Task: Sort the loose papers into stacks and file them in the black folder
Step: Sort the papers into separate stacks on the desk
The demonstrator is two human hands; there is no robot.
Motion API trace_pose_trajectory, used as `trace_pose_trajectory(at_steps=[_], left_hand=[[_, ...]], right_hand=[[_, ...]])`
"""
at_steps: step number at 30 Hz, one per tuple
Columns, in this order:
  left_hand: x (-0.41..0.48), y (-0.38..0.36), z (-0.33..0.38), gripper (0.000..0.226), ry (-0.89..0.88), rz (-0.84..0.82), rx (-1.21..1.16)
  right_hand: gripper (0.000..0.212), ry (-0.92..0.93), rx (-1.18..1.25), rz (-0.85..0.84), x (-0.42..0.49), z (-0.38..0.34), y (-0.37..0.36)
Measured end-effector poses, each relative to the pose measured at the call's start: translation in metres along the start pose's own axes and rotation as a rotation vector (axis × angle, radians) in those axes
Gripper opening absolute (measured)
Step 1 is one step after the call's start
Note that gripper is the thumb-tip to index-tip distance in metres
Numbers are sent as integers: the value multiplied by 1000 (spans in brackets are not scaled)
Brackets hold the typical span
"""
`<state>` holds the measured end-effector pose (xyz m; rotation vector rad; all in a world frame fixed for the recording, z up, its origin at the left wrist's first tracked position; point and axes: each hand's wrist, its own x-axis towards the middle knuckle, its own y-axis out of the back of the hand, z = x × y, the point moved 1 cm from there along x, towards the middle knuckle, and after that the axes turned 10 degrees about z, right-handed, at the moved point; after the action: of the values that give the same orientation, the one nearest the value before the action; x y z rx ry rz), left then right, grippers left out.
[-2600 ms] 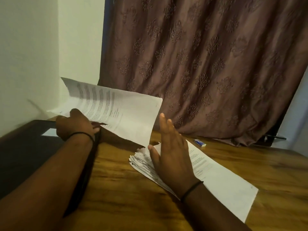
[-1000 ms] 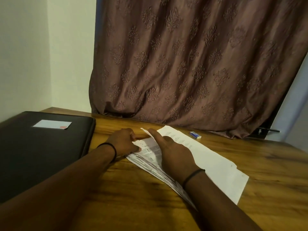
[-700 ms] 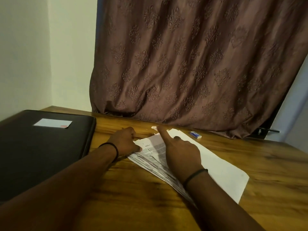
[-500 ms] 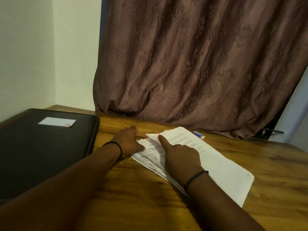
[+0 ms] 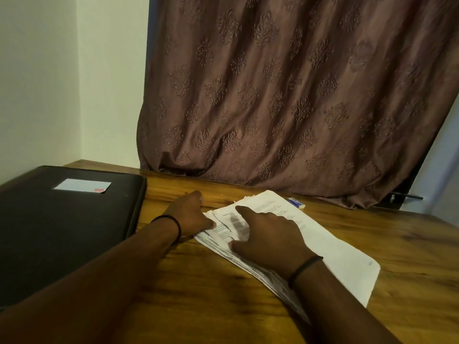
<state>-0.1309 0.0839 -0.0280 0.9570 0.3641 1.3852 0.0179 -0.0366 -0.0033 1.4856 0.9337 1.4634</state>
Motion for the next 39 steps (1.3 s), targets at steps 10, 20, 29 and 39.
trace_pose_trajectory(at_steps=[10, 20, 29, 39], left_hand=[[-27, 31, 45, 15, -226, 275, -507], [-32, 20, 56, 27, -243, -86, -580], [1, 3, 0, 37, 70, 29, 116], [-4, 16, 4, 25, 309, -208, -301]], right_hand=[[33, 37, -108, 131, 0, -10, -4], [24, -21, -52, 149, 1, 1, -12], [47, -55, 68, 205, 2, 4, 0], [25, -191, 199, 120, 11, 13, -12]])
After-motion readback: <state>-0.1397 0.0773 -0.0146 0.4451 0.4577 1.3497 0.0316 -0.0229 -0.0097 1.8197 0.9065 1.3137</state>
